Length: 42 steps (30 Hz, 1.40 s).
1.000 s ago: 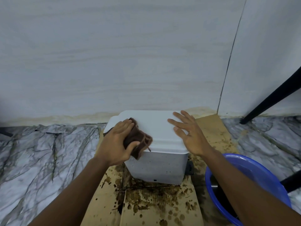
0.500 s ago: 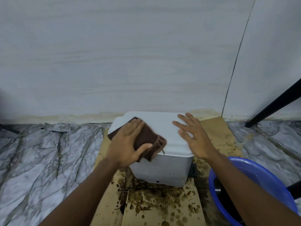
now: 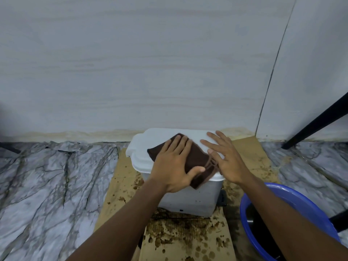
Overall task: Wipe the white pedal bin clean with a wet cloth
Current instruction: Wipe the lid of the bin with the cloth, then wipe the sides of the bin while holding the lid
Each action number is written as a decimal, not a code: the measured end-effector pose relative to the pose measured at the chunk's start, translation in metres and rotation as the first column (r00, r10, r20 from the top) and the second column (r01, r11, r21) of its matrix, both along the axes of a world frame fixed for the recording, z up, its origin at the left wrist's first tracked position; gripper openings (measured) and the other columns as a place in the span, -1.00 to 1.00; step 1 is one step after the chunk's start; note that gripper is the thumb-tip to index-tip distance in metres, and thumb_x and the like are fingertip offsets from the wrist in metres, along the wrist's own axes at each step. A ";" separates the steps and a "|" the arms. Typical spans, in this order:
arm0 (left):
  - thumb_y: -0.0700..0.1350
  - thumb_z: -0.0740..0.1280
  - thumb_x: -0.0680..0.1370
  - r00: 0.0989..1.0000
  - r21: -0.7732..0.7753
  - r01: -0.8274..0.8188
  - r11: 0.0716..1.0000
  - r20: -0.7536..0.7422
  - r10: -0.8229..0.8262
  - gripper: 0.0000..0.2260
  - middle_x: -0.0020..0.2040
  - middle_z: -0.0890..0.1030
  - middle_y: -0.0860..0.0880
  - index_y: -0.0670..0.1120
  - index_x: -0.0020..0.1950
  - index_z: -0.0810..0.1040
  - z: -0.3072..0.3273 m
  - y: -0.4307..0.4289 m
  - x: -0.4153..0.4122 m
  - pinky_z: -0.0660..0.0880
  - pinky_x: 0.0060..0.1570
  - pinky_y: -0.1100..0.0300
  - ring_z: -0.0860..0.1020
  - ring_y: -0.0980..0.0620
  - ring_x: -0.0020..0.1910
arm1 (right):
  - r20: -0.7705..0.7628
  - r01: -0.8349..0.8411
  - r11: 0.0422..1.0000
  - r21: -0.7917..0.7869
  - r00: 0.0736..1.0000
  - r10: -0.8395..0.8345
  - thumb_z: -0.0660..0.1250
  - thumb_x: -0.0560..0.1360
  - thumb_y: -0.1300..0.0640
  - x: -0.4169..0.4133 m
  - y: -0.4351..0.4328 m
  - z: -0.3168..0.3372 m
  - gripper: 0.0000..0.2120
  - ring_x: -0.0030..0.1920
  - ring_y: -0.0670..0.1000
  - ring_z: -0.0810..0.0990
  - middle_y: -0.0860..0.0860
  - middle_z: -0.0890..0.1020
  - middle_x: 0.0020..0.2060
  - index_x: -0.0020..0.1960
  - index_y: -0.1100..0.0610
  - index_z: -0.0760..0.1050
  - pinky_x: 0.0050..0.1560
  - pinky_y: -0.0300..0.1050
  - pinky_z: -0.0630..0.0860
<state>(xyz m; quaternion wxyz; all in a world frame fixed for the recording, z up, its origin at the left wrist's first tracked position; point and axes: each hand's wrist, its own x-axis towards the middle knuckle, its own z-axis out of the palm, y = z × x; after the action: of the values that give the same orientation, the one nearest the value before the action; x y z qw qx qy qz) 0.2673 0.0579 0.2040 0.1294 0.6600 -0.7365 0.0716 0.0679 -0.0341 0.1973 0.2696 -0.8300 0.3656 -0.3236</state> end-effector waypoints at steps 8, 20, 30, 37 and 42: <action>0.51 0.10 0.56 0.994 -0.047 0.094 0.994 0.060 -0.091 -0.13 0.69 0.07 0.00 0.00 0.70 0.05 -0.010 0.027 0.065 -0.13 0.64 0.06 -0.03 0.05 0.67 | -0.045 -0.049 0.991 -0.121 0.998 0.044 0.15 0.60 -0.27 0.003 0.012 -0.004 -0.45 0.59 -0.14 0.09 -0.08 0.35 0.52 0.45 0.02 0.47 0.61 0.17 -0.02; 0.47 0.05 0.57 0.995 -0.107 -0.077 0.991 -0.077 0.069 -0.22 0.60 0.33 -0.05 -0.01 0.63 0.27 0.008 -0.066 0.069 0.03 0.60 -0.06 0.24 -0.09 0.58 | -0.086 -0.025 0.983 -0.182 0.996 0.009 0.43 0.54 -0.04 0.020 -0.056 0.009 -0.49 0.51 0.02 0.31 -0.05 0.45 0.46 0.46 -0.02 0.44 0.55 0.11 0.12; 0.10 0.10 0.71 0.973 -0.367 -0.161 0.916 -0.216 0.084 -0.36 0.70 -0.11 -0.15 -0.10 0.70 -0.06 -0.090 -0.118 0.059 -0.22 0.63 -0.04 -0.17 -0.15 0.68 | -0.086 0.078 0.991 -0.112 0.992 -0.088 0.37 0.56 -0.13 0.048 -0.147 0.009 -0.59 0.36 0.03 0.42 -0.13 0.55 0.33 0.39 -0.13 0.49 0.38 0.12 0.36; 0.20 0.12 0.68 0.870 -0.380 -0.413 0.827 -0.434 0.235 -0.31 0.69 -0.09 -0.23 -0.13 0.69 0.03 -0.125 -0.139 0.054 -0.13 0.63 -0.16 -0.15 -0.17 0.68 | -0.074 0.104 0.979 -0.176 0.990 -0.119 0.35 0.57 -0.14 0.053 -0.176 -0.007 -0.61 0.30 -0.01 0.45 -0.13 0.55 0.31 0.38 -0.14 0.48 0.25 -0.13 0.30; 0.28 0.08 0.66 0.868 -0.377 -0.455 0.807 -0.391 0.308 -0.25 0.68 -0.05 -0.27 -0.14 0.69 0.00 -0.122 -0.164 0.033 -0.18 0.61 -0.23 -0.14 -0.23 0.67 | -0.087 0.098 0.972 -0.212 0.989 -0.118 0.39 0.55 -0.12 0.053 -0.184 -0.011 -0.58 0.27 0.01 0.46 -0.08 0.56 0.30 0.38 -0.07 0.50 0.26 -0.17 0.29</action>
<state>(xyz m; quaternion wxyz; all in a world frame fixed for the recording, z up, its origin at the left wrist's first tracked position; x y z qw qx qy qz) 0.2998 -0.1057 0.0825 0.3778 0.7494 -0.5188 0.1627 0.1205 -0.2180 0.1866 0.1453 -0.8474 0.3874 -0.3328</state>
